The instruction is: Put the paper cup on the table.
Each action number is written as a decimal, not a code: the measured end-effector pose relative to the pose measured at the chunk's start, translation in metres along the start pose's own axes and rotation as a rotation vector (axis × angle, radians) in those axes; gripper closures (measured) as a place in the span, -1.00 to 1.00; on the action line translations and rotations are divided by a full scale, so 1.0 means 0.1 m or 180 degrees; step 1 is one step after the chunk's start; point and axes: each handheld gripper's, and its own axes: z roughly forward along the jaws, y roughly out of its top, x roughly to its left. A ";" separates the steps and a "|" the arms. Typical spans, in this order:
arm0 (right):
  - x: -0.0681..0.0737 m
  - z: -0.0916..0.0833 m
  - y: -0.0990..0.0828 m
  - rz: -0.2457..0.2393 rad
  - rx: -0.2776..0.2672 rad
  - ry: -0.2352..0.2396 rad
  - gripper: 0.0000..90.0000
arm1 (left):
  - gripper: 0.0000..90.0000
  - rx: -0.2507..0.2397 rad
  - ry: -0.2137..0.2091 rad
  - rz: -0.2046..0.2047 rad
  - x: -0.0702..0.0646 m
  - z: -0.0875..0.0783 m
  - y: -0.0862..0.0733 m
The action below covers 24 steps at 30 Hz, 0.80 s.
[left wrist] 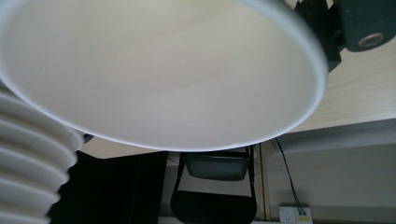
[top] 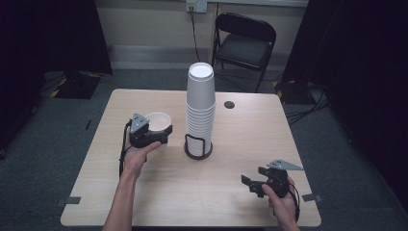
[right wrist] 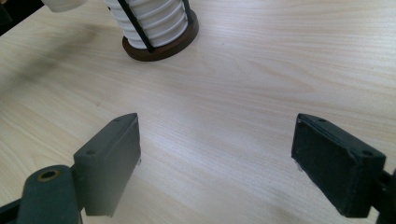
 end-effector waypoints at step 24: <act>0.05 0.02 -0.01 -0.0051 0.0117 0.0104 -0.65 | -0.85 0.0238 0.0152 -0.0071 0.12 0.31 -0.28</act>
